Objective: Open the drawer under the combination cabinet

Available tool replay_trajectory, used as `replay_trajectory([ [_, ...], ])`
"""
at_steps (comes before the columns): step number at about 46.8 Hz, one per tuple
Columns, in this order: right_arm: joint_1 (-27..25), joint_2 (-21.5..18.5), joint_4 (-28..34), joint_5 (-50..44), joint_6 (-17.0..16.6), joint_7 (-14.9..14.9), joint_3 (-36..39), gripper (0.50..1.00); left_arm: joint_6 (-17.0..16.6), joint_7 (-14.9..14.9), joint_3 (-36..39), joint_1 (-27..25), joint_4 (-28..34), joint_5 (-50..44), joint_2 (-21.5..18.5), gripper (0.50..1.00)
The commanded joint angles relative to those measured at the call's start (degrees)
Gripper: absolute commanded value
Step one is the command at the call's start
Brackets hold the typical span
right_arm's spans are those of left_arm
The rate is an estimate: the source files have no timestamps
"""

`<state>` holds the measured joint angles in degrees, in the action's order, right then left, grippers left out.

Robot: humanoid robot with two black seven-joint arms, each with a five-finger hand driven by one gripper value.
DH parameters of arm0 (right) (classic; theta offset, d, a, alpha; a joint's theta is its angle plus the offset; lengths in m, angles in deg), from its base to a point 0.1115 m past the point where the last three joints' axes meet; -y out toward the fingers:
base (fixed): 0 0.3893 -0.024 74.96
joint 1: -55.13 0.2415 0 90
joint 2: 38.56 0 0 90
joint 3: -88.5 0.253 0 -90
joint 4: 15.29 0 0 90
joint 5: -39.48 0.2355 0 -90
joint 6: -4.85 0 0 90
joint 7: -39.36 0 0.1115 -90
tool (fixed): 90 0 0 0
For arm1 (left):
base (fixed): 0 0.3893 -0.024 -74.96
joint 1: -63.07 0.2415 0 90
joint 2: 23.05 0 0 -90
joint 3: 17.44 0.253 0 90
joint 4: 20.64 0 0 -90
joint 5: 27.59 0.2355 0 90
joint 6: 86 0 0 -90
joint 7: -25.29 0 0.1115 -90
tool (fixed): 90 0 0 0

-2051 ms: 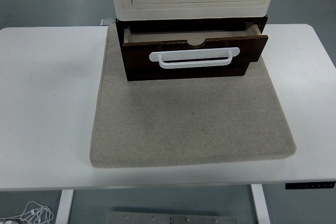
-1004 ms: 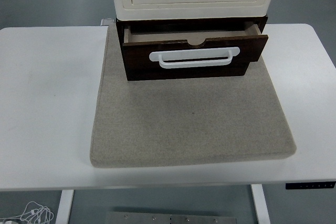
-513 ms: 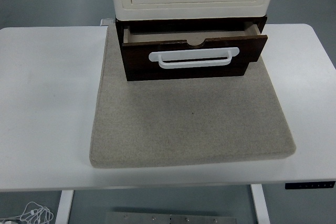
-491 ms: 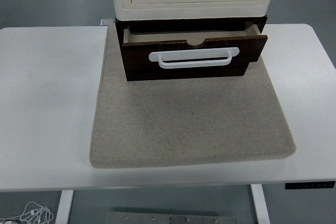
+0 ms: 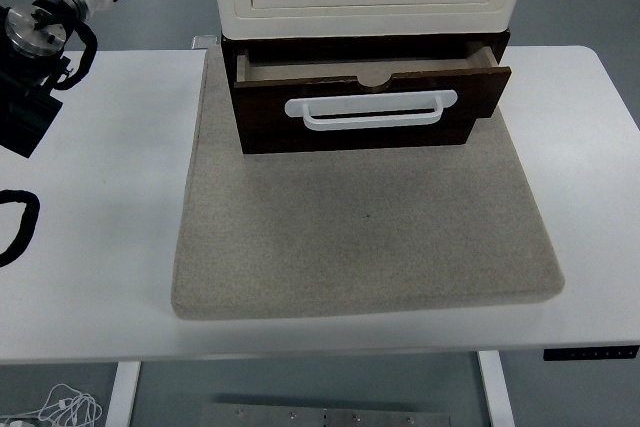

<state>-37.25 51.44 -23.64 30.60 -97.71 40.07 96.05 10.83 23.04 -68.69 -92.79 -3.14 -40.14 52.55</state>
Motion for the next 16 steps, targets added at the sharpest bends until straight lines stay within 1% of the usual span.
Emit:
replay_trajectory([
  [1, 0.0, 0.0, 0.0, 0.0, 0.0, 0.0, 0.0, 0.926, 0.4, 0.9, 0.1, 0.5, -0.1, -0.1, 1.2, 1.000],
  [8, 0.0, 0.0, 0.0, 0.1, -0.1, 0.0, 0.1, 0.926, 0.6, 1.6, 0.0, 1.2, 0.0, -1.0, 2.4, 1.000],
  [16, 0.0, 0.0, -0.1, 0.0, -0.1, 0.0, 0.1, 0.926, 0.8, 2.0, 0.0, 1.9, 0.0, -3.0, 2.8, 1.000],
])
